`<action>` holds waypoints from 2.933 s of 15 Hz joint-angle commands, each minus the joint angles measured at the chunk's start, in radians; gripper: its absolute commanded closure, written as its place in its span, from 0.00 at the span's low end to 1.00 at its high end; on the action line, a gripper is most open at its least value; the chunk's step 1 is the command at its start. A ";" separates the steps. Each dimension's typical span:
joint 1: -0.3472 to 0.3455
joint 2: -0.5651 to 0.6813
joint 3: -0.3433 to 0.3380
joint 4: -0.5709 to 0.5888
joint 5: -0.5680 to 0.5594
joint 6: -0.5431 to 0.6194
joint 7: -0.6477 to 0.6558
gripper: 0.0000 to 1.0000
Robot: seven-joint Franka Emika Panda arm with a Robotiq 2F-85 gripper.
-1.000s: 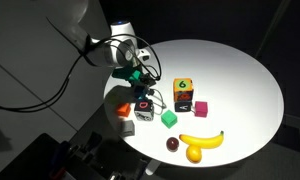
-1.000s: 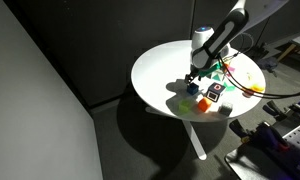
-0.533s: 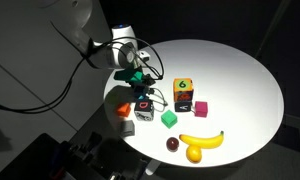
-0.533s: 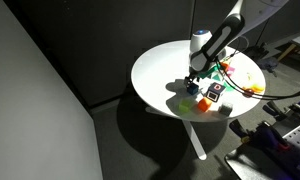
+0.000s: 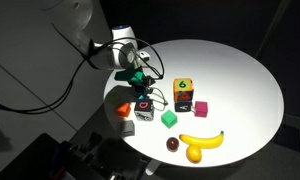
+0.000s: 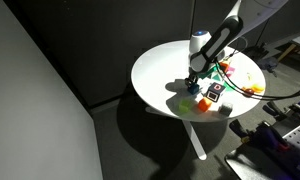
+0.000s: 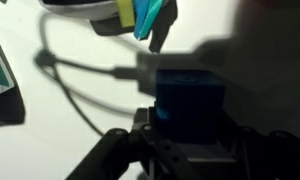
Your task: Put the blue block on the pink block
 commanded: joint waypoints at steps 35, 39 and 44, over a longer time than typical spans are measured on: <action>-0.125 -0.403 -0.053 -0.125 0.011 -0.310 0.078 0.69; -0.132 -0.440 -0.082 -0.160 0.000 -0.285 0.146 0.69; -0.128 -0.452 -0.132 -0.185 -0.014 -0.237 0.243 0.69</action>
